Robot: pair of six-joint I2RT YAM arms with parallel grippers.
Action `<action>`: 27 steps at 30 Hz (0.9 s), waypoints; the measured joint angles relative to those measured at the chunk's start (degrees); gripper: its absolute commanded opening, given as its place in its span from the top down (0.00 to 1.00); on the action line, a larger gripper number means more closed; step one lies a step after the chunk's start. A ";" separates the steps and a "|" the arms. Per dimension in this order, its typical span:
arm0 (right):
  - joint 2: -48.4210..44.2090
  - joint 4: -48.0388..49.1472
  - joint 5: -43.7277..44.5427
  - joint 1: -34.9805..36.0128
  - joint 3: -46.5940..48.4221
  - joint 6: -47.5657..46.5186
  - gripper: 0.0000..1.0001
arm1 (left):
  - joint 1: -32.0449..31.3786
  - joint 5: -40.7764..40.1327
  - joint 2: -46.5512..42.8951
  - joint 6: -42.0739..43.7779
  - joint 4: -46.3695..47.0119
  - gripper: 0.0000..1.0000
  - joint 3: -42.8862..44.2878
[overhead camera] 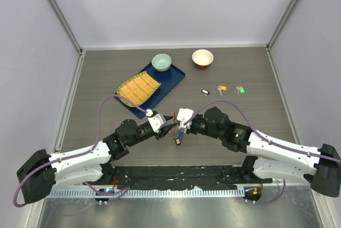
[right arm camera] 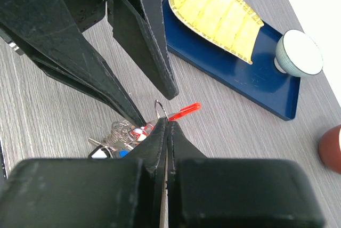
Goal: Put the keys on the keyring
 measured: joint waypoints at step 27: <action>0.00 -0.35 0.04 -0.02 0.00 -0.61 0.99 | 0.00 0.63 2.73 -0.31 -3.98 0.86 3.67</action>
